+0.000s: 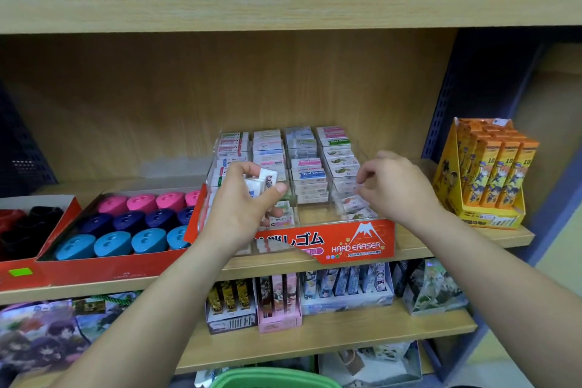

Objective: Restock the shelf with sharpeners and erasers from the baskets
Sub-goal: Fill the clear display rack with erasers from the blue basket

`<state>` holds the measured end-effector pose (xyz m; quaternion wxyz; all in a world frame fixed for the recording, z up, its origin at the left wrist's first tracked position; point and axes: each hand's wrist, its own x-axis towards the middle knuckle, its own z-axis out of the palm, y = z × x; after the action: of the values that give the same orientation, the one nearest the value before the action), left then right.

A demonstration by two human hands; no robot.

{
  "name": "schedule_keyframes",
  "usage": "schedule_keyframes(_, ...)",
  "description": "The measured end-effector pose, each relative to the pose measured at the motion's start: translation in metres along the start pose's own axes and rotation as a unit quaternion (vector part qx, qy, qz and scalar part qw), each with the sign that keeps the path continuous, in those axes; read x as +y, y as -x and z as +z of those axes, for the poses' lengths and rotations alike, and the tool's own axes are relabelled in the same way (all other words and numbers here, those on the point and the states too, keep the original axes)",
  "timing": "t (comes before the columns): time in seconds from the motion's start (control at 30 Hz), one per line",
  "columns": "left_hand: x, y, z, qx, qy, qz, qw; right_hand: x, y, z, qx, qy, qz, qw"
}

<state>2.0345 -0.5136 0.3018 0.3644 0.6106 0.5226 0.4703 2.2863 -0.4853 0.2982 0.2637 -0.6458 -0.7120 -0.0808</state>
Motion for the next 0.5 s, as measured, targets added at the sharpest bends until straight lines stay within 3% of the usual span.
schedule_keyframes(0.13, -0.003, -0.001, -0.003, -0.010, 0.012, 0.009, 1.000, -0.003, 0.000, 0.000, 0.024, -0.036, 0.012, 0.999)
schedule_keyframes(0.23, 0.001, 0.002, -0.002, -0.012, 0.019, 0.019, 1.000, -0.015, 0.006, -0.007, 0.045, -0.131, -0.014, 0.990)
schedule_keyframes(0.3, 0.006, 0.007, 0.002, -0.003, 0.018, 0.023, 1.000, -0.035, 0.011, -0.015, -0.002, -0.265, -0.021, 0.964)
schedule_keyframes(0.37, 0.012, 0.011, 0.006, 0.005, 0.008, 0.032, 0.999, -0.056, 0.016, -0.022, -0.089, -0.403, -0.013, 0.911)
schedule_keyframes(0.43, 0.016, 0.015, 0.008, 0.007, -0.013, 0.043, 0.999, -0.069, 0.019, -0.023, -0.144, -0.466, -0.001, 0.873)
schedule_keyframes(0.5, 0.019, 0.018, 0.007, 0.001, -0.013, 0.050, 0.999, -0.075, 0.019, -0.021, -0.152, -0.487, 0.006, 0.860)
